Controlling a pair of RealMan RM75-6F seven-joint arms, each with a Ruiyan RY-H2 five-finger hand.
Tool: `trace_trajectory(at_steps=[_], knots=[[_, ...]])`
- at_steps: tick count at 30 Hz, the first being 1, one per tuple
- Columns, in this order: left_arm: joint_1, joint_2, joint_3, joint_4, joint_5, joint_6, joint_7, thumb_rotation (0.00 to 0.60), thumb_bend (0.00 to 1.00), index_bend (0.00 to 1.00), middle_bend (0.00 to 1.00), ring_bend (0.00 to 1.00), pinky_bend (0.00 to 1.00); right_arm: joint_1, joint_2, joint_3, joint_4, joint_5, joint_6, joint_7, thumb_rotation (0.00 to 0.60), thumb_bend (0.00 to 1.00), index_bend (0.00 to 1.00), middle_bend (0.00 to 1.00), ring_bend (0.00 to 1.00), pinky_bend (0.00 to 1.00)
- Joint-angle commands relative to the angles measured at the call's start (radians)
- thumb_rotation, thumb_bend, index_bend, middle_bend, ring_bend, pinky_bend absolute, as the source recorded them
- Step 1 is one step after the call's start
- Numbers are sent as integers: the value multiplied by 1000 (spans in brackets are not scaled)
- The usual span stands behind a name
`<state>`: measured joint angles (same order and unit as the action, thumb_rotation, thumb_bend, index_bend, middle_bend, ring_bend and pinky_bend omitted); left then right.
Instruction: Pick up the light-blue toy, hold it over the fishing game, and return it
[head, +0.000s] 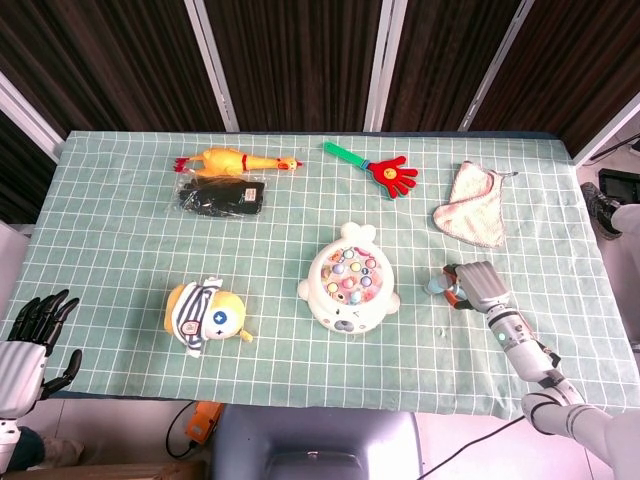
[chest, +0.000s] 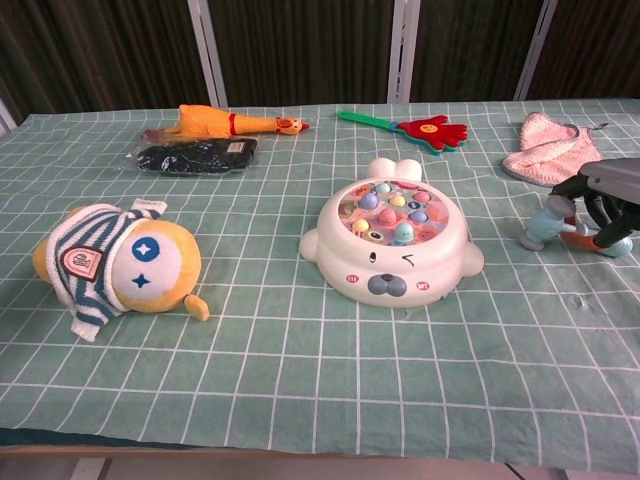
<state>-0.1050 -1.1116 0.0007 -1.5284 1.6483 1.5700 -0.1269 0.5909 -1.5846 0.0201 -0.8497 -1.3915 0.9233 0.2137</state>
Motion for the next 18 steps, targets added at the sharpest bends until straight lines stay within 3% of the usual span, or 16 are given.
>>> trace_trajectory(at_steps=[1, 11, 18], knots=[[0, 0, 0, 0, 0, 0, 0, 600, 472, 7, 0, 0, 11, 0, 6, 2, -7, -4, -6, 1, 600, 526, 901, 632, 688, 718], [1, 2, 1, 3, 5, 4, -8, 600, 471, 25, 0, 0, 10, -5, 14, 25, -18, 12, -22, -40, 600, 504, 870, 623, 666, 696], [1, 1, 2, 4, 6, 4, -9, 600, 470, 25, 0, 0, 10, -10, 18, 39, -30, 22, -23, -61, 600, 494, 782, 583, 650, 683]])
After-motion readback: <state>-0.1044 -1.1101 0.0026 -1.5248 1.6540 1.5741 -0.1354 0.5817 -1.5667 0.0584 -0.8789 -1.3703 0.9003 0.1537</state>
